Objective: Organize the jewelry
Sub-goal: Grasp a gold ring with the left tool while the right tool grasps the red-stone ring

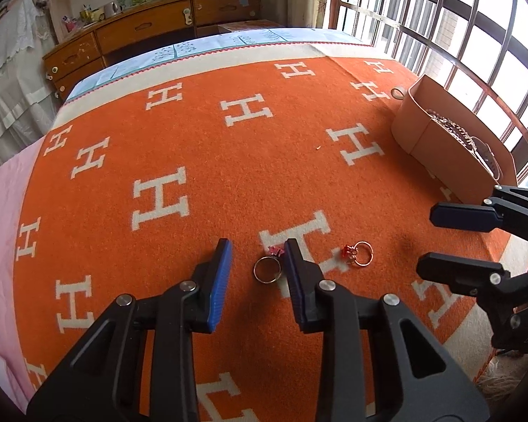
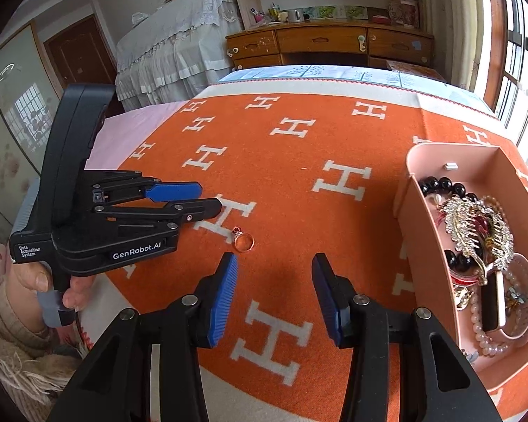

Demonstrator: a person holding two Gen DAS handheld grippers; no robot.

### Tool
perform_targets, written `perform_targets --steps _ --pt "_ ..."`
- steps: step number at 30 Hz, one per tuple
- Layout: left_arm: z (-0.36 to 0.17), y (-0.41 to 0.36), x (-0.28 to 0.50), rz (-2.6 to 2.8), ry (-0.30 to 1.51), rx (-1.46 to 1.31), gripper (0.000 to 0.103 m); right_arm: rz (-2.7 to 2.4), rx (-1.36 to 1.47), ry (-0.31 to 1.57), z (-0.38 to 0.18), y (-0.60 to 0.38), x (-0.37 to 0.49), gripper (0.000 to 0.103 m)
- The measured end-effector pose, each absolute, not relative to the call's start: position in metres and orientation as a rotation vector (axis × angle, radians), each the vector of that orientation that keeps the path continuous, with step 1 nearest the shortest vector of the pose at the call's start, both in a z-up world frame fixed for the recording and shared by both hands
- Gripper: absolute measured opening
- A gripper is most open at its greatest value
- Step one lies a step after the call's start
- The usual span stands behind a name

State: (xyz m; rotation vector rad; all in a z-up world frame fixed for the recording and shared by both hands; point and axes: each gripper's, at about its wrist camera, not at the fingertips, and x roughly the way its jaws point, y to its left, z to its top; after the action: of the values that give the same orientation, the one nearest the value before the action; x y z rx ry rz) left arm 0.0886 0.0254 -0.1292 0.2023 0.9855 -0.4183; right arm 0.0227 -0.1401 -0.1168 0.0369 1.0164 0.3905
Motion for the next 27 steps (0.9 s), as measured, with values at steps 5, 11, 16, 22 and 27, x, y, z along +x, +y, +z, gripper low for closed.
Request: perform_targets --steps 5,11,16,22,27 --pt "-0.13 0.028 0.083 -0.423 0.973 0.203 0.015 0.412 0.016 1.051 -0.128 -0.127 0.036 0.045" --pt "-0.13 0.033 0.083 -0.428 0.976 0.16 0.006 0.446 -0.029 1.064 -0.137 -0.107 0.048 0.045" --pt "-0.129 0.039 0.086 -0.43 0.988 0.108 0.006 0.462 -0.117 1.043 -0.14 -0.089 0.049 0.042" --pt "-0.128 0.043 0.087 -0.424 1.005 0.07 0.006 0.442 -0.217 1.014 -0.144 -0.078 0.05 0.026" --pt "-0.122 0.047 0.086 -0.426 1.006 0.04 0.006 0.441 -0.243 1.002 -0.144 -0.076 0.049 0.016"
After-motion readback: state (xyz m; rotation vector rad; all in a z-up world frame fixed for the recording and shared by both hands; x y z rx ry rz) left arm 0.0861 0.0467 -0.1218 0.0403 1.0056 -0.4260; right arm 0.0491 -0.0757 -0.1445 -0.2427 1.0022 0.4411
